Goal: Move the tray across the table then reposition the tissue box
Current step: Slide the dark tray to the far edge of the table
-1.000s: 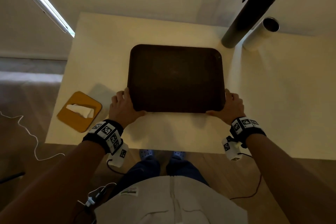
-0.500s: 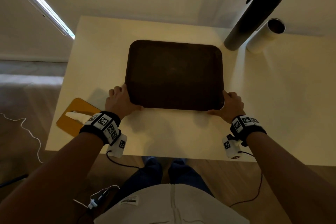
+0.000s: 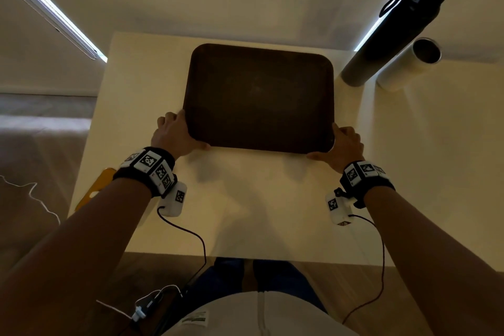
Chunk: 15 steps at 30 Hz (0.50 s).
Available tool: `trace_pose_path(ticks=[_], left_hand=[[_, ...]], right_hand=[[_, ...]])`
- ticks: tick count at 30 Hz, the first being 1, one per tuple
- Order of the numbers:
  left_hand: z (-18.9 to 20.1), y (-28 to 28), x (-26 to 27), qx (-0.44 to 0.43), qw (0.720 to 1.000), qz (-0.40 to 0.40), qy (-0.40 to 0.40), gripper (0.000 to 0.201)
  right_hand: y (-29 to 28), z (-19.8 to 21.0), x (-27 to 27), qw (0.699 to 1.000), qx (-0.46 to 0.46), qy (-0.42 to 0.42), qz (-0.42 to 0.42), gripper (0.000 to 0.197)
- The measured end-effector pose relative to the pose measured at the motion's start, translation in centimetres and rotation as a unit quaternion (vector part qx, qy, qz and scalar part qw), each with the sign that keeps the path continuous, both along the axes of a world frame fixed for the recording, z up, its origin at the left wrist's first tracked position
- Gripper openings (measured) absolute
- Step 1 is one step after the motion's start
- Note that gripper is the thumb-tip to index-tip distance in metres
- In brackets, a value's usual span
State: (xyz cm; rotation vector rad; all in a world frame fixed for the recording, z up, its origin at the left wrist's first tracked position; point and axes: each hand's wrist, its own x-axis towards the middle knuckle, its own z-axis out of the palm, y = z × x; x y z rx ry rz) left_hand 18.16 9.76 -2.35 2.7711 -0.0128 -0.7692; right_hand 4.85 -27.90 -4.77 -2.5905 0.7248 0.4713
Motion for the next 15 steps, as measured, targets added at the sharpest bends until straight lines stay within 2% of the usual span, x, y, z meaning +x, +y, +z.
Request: trace_pose_path(ticks=[9,15], left_hand=[[-0.4,0.3,-0.9,-0.006,1.000,-0.001,-0.007,0.118],[0.5,1.0,-1.9,-0.036,0.999,0.004,-0.024,0.112]], right_hand=[[-0.2,0.0,-0.7,1.000,0.014,-0.008,-0.003,0.100],[-0.1,0.4,-0.9,1.000,0.012,0.013,0.000,0.106]])
